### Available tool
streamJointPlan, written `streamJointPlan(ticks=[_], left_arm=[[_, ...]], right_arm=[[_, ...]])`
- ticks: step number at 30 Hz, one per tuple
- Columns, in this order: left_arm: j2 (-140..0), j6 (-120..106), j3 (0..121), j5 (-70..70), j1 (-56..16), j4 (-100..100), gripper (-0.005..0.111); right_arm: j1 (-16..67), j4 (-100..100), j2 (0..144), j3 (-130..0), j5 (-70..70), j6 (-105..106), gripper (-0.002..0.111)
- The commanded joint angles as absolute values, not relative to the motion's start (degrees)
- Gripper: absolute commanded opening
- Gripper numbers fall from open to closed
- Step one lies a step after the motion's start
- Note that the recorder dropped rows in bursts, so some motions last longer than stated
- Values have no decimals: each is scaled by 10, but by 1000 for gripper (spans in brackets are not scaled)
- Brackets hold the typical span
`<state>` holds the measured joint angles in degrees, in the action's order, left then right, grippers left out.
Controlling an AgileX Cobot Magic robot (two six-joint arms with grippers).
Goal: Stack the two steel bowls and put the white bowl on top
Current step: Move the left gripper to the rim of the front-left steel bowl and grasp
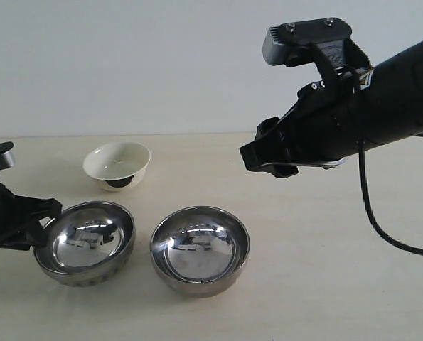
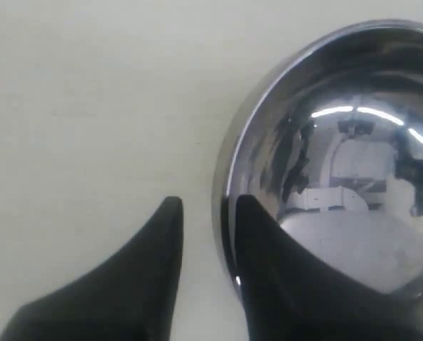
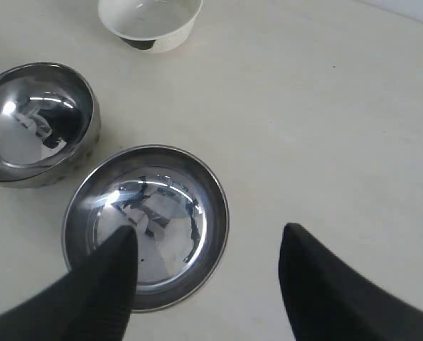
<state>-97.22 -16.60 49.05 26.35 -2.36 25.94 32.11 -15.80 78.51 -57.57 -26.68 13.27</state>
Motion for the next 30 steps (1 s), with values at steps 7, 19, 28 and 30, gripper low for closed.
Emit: streamJointPlan(ticks=[7, 19, 28, 30], left_arm=[[-993, -165, 494, 253, -26, 263, 33], [-993, -176, 494, 225, -26, 298, 18], [-993, -184, 494, 225, -26, 298, 15], [-993, -184, 494, 225, -26, 295, 13]], right_arm=[[318, -156, 778, -573, -264, 134, 52], [318, -156, 778, -573, -269, 134, 52], [318, -156, 778, -573, -269, 134, 52], [318, -156, 778, -573, -269, 134, 52]])
